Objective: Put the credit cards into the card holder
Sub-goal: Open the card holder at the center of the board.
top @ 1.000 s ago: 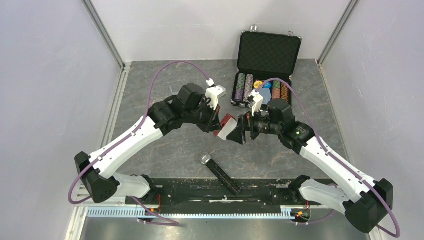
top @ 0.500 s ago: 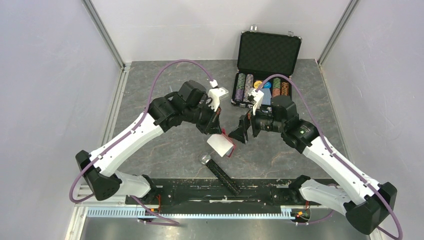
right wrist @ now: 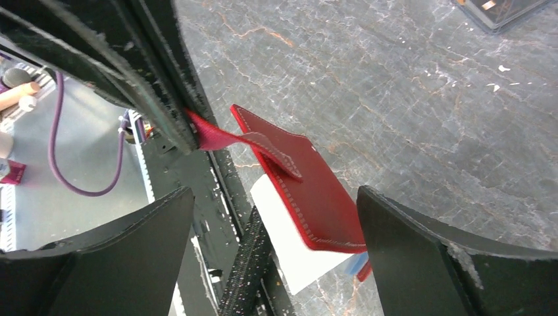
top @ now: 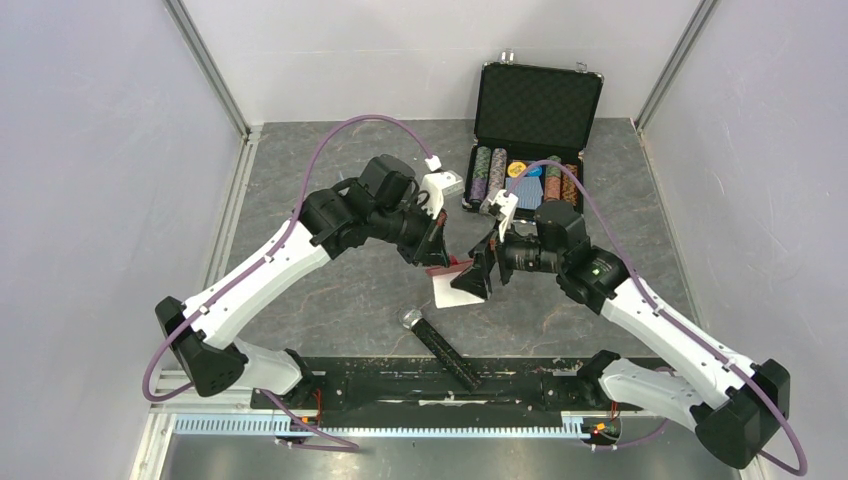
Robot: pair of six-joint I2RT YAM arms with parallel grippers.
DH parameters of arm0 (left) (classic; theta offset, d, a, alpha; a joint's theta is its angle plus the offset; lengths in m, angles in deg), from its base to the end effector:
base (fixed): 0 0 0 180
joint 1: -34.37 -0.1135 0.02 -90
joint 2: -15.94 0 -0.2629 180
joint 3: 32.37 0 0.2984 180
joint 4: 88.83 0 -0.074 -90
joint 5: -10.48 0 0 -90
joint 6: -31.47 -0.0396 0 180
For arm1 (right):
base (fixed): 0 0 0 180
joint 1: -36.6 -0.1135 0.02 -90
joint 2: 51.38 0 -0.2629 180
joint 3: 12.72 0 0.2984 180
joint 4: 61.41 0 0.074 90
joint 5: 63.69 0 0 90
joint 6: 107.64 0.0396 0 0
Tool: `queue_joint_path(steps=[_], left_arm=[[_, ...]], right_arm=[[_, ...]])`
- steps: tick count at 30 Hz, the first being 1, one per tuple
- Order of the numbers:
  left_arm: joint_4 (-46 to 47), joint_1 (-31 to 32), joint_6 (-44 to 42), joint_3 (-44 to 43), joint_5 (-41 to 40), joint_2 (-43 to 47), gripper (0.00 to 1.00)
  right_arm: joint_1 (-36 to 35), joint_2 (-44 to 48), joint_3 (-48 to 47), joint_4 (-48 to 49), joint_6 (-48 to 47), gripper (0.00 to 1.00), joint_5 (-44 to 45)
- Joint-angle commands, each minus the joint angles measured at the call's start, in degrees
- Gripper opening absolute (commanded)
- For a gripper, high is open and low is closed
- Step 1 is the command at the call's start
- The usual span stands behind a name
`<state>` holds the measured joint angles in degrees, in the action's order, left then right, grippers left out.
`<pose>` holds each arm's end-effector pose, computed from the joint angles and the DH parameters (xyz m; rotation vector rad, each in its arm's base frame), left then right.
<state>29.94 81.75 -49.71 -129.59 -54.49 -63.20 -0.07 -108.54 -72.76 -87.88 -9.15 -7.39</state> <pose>0.2140 -0.2573 0.3891 1.0274 2.2262 -0.9759 0.2062 0.1809 0.3066 -0.8865 1.8751 1.0803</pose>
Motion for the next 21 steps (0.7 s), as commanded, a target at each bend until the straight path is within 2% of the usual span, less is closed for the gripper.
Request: queue_joint_path(steps=[1,10,12,16,17,18,19,20,21], left_arm=[[1.73,0.09,-1.09,-2.97,3.15,0.64,0.02],[4.40,0.09,1.10,-2.93,4.72,0.95,0.02],[5.08,0.09,1.65,-2.80,4.98,1.15,0.02],[6.77,0.00,3.05,-2.24,5.50,1.87,0.03],[7.18,0.01,3.57,-1.92,5.47,2.18,0.05],[7.65,0.00,3.94,-1.67,5.30,2.39,0.07],[8.08,-0.05,4.50,-1.13,4.93,2.68,0.13],[8.37,0.00,5.02,-0.68,3.82,2.95,0.24],[8.39,-0.05,5.81,-0.13,2.15,3.22,0.40]], right_arm=[[-0.85,-0.79,0.02,3.31,-0.89,0.93,2.38],[-2.71,-0.75,1.14,4.93,-2.08,0.60,4.43],[-2.86,-0.35,1.33,5.12,-2.13,0.49,5.34],[-2.97,-0.08,1.34,5.10,-1.21,0.11,8.55],[-2.97,-0.14,1.34,5.11,-0.83,0.05,8.75],[-2.97,-0.29,1.27,5.20,-0.34,0.00,9.07],[-2.93,-0.44,1.31,5.20,0.32,0.00,9.44],[-2.97,-0.42,1.38,5.22,0.87,0.00,9.94],[-2.94,-0.36,1.58,5.52,1.59,0.00,10.47]])
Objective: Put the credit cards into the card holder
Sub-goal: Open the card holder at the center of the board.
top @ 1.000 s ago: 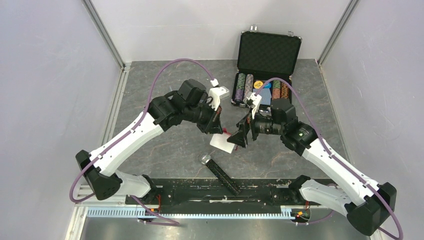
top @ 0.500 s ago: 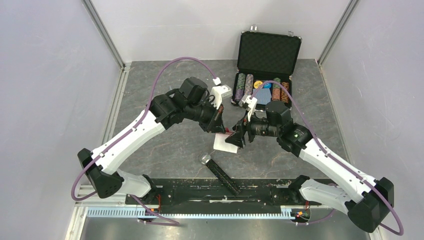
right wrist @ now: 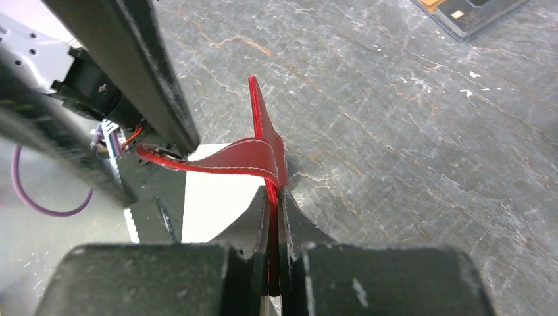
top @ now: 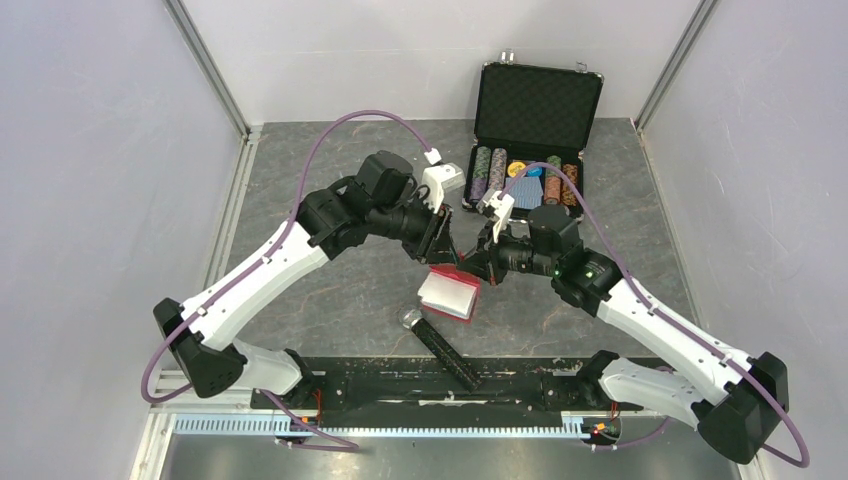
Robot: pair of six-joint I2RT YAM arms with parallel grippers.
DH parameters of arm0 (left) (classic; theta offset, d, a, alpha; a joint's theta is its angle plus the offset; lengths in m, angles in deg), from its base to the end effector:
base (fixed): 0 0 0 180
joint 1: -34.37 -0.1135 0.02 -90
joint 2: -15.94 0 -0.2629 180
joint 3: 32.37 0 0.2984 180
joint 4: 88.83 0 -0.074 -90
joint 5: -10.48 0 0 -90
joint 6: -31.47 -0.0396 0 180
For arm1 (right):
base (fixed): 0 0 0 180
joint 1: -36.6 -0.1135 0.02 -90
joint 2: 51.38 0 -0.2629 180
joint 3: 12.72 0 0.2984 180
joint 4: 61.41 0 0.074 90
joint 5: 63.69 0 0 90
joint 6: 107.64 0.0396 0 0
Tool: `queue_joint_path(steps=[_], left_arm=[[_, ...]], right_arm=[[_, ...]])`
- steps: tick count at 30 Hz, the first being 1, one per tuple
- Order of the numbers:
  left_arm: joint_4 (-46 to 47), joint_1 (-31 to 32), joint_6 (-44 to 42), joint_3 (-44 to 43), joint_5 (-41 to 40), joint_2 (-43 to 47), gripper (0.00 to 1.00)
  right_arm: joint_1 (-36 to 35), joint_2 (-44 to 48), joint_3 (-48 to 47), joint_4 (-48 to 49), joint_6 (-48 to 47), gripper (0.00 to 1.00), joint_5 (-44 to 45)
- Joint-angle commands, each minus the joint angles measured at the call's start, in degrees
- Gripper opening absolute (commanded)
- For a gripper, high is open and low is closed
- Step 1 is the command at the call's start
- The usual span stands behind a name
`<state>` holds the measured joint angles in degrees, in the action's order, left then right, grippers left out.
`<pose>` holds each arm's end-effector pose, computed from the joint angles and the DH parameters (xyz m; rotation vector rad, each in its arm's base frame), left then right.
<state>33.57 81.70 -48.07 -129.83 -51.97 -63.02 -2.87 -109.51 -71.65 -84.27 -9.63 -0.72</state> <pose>0.2152 -0.2604 0.3974 1.0134 2.1643 -1.0553 0.2054 0.1924 0.2999 -0.8633 1.8573 0.9932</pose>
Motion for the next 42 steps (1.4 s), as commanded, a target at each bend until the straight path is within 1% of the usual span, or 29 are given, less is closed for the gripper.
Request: queue_joint_path(steps=[1,2,3,5,6,11,15,20,25,30,33,35,36,38,39,40,42], left_arm=[[4.80,-0.15,4.90,0.72,-2.67,3.54,0.56],[4.86,-0.62,5.87,1.81,-4.66,4.16,0.65],[5.09,-1.14,7.05,3.13,-6.37,4.81,0.72],[6.32,-3.05,9.41,6.52,-7.67,6.85,0.78],[7.56,-4.47,10.86,8.95,-7.06,7.85,0.80],[17.29,-12.69,18.67,21.68,3.95,12.50,0.82],[26.63,-14.11,23.22,30.65,9.88,14.30,0.82],[35.66,-14.11,27.51,37.72,12.75,14.32,0.80],[37.30,-14.01,27.55,40.47,12.97,13.27,0.79],[37.47,-13.67,26.58,42.24,11.32,13.17,0.79],[37.36,-13.08,25.87,42.86,10.53,12.40,0.75],[37.38,-12.34,25.59,43.13,10.01,11.71,0.69],[37.38,-12.11,25.51,43.10,9.98,11.49,0.65],[37.34,-11.58,25.63,42.94,9.83,11.41,0.53],[37.03,-11.40,25.71,42.58,9.61,11.62,0.49],[36.23,-11.15,25.67,42.18,9.15,12.00,0.47],[33.39,-10.58,24.60,40.42,7.21,12.86,0.47]], right_arm=[[-0.17,0.73,0.63,1.99,2.71,0.00,4.93],[-0.17,0.93,0.79,2.04,3.52,0.00,6.12],[-0.18,1.09,0.99,2.06,4.28,0.00,6.90],[-0.13,1.46,1.23,2.11,5.54,0.00,7.79],[-0.09,1.51,1.23,2.12,6.47,0.00,7.87],[-0.01,1.52,1.32,2.31,10.20,0.00,7.24],[0.17,1.40,1.12,2.97,13.65,0.00,5.00],[0.44,1.16,0.80,4.28,16.77,0.00,2.53],[0.49,0.66,0.09,4.67,18.23,0.00,1.57],[0.50,0.32,0.49,7.02,20.04,0.00,-0.06],[0.51,0.10,0.40,7.32,20.45,0.00,-0.23],[0.53,0.03,0.23,7.31,20.48,0.00,-0.24],[0.57,-0.06,0.16,7.31,20.51,0.00,-0.28],[0.53,-0.29,-0.04,7.17,20.48,0.00,-0.13],[0.57,-0.35,-0.04,6.99,20.35,0.00,-0.18],[0.55,-0.45,-0.10,6.82,20.24,0.00,-0.09],[0.53,-0.62,-0.05,6.44,20.03,0.00,0.04]])
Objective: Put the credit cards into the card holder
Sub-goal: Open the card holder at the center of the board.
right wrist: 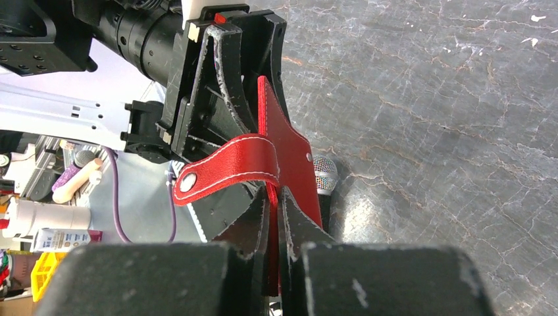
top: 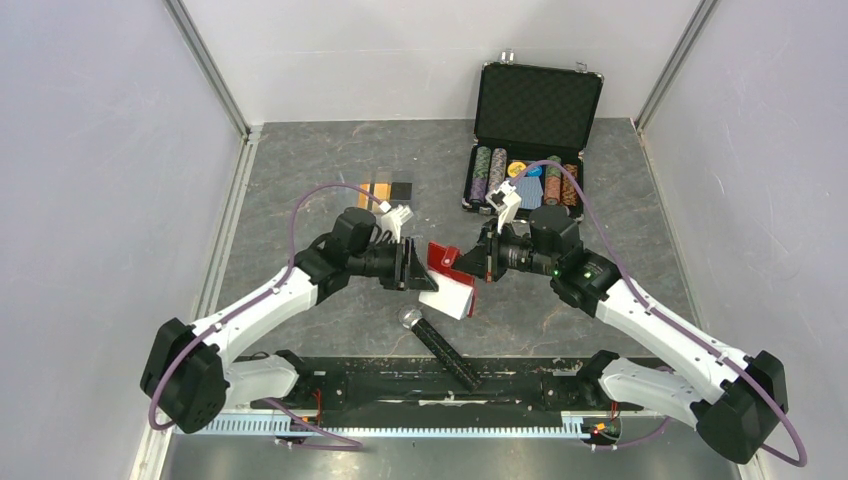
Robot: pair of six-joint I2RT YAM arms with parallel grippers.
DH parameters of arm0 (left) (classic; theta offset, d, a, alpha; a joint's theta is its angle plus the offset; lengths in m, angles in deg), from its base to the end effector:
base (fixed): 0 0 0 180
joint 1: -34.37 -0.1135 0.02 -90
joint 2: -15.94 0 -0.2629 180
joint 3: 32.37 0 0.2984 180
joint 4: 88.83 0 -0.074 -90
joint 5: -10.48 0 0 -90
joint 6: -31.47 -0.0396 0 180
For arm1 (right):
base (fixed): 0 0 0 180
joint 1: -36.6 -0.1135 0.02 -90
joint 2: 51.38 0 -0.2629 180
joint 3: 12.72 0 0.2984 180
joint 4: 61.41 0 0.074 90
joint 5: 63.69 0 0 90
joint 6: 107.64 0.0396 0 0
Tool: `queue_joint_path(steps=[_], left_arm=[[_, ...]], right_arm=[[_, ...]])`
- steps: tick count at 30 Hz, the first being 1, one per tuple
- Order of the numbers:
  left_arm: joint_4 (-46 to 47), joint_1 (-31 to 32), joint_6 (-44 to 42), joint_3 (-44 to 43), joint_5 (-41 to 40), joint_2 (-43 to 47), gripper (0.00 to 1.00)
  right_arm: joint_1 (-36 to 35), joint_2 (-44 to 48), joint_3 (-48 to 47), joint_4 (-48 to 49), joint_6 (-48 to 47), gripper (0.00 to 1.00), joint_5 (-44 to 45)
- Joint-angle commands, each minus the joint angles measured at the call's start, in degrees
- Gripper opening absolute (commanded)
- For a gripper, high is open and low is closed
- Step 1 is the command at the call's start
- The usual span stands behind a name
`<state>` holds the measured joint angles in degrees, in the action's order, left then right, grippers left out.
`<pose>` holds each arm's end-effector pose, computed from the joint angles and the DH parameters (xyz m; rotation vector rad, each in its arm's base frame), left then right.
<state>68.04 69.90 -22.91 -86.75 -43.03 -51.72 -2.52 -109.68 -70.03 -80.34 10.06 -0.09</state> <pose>0.2269 -0.1910 0.2253 0.3957 2.3885 -1.3420 0.2085 0.1923 0.2947 -0.5398 2.0076 1.1937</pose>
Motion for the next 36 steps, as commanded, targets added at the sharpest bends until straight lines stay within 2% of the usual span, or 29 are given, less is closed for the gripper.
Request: queue_joint_path(steps=[1,5,7,9,12,14,15,18,20,22,28,33,36], left_arm=[[-3.22,1.75,-1.53,-3.61,-3.08,1.88,0.48],[-10.81,4.54,-5.21,-8.16,-7.66,1.46,0.63],[-12.97,6.17,-6.23,-9.73,-9.31,0.43,0.65],[-14.19,7.61,-6.84,-10.78,-10.88,-0.71,0.64],[-16.38,9.22,-7.21,-12.53,-13.85,-2.24,0.50],[-19.33,10.30,-7.98,-14.49,-17.46,-3.21,0.46],[-20.84,10.75,-8.41,-15.51,-19.36,-3.59,0.46],[-25.45,11.99,-9.54,-18.60,-23.77,-4.71,0.57],[-26.71,12.29,-9.93,-19.65,-24.44,-4.94,0.58],[-27.67,12.52,-10.07,-20.58,-25.28,-5.12,0.58],[-31.36,14.33,-10.89,-23.88,-28.46,-7.08,0.45],[-33.54,15.97,-11.62,-25.58,-30.94,-8.89,0.51],[-34.09,16.41,-11.45,-26.22,-31.52,-9.23,0.48]], right_arm=[[0.16,-0.67,-1.66,2.35,0.31,0.00,-0.55],[0.18,-1.03,-1.48,2.32,0.42,0.00,-0.71],[0.17,-1.23,-1.53,2.37,0.51,0.00,-0.68],[0.18,-1.42,-1.64,2.41,0.53,0.00,-0.77],[0.20,-1.39,-1.66,2.32,0.50,0.00,-0.85],[0.13,-1.35,-1.57,2.32,0.51,0.00,-0.87],[0.15,-1.42,-1.48,2.24,0.42,0.00,-0.89],[0.19,-1.46,-1.35,2.15,0.49,0.00,-1.01],[0.18,-1.53,-1.23,2.21,0.56,0.00,-1.12],[0.20,-1.57,-1.15,2.18,0.51,0.00,-1.19],[0.18,-1.91,-0.82,2.19,0.75,0.00,-1.37],[0.17,-1.98,-0.78,2.32,0.85,0.00,-1.36],[0.18,-2.05,-0.78,2.31,0.85,0.00,-1.35]])
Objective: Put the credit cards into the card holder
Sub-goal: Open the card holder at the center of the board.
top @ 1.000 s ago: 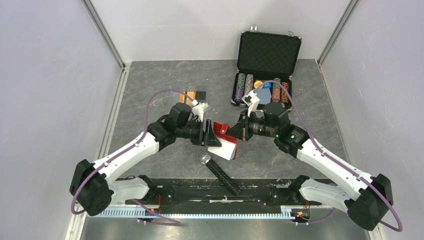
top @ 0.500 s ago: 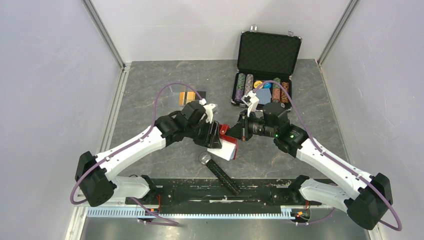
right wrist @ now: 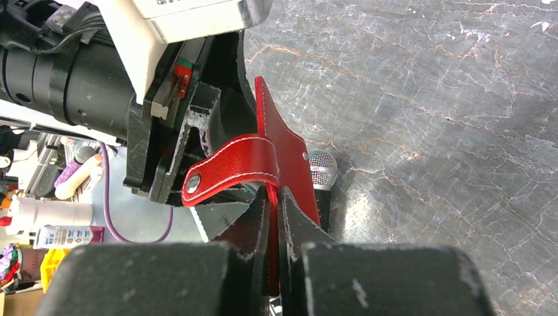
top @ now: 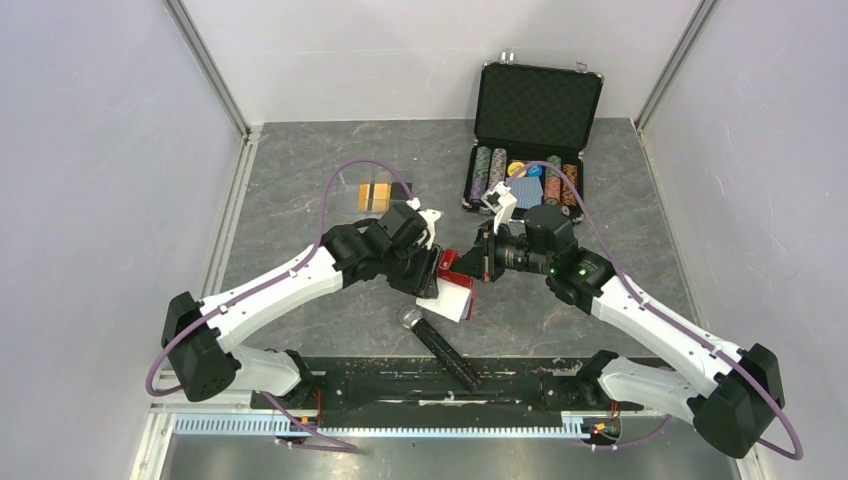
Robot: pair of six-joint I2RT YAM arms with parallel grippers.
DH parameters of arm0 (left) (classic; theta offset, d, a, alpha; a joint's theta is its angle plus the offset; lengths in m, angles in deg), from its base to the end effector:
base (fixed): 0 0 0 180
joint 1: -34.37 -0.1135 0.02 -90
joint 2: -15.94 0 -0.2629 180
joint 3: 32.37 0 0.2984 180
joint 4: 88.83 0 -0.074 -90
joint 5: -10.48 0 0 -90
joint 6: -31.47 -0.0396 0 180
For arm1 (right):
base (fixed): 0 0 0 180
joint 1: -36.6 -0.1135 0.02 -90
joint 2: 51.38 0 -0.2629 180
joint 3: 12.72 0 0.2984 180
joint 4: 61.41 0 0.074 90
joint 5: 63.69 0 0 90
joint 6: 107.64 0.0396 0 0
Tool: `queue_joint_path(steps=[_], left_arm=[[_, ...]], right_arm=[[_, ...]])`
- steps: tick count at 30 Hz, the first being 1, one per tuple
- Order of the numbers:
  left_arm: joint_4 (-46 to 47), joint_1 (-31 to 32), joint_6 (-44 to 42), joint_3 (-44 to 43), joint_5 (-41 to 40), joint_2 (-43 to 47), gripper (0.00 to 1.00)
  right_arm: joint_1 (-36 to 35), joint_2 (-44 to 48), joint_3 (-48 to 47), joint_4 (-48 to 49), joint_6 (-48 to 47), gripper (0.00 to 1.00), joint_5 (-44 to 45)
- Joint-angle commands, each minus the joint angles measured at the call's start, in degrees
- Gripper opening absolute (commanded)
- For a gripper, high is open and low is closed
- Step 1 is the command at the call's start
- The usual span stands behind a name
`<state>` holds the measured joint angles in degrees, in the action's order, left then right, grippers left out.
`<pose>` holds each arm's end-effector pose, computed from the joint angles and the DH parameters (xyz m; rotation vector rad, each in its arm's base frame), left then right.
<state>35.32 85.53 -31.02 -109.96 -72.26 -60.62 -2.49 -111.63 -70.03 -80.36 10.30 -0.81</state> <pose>0.1984 -0.2543 0.2820 0.5989 2.5989 -0.6667 0.2129 0.1962 0.2857 -0.5420 2.0467 1.2001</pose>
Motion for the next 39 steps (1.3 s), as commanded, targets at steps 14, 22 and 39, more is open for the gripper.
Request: queue_joint_path(steps=[14,22,39], left_arm=[[5.15,-0.08,0.93,-1.00,3.51,5.80,0.42],[9.45,-5.59,4.24,2.28,10.38,11.04,0.61],[12.42,-12.20,3.26,9.03,16.14,10.48,0.77]], right_arm=[[0.16,0.47,-0.32,1.41,1.11,0.00,0.67],[0.24,0.64,-0.34,-0.34,2.73,0.00,1.80],[1.34,0.63,-1.31,-0.51,7.20,0.00,1.45]])
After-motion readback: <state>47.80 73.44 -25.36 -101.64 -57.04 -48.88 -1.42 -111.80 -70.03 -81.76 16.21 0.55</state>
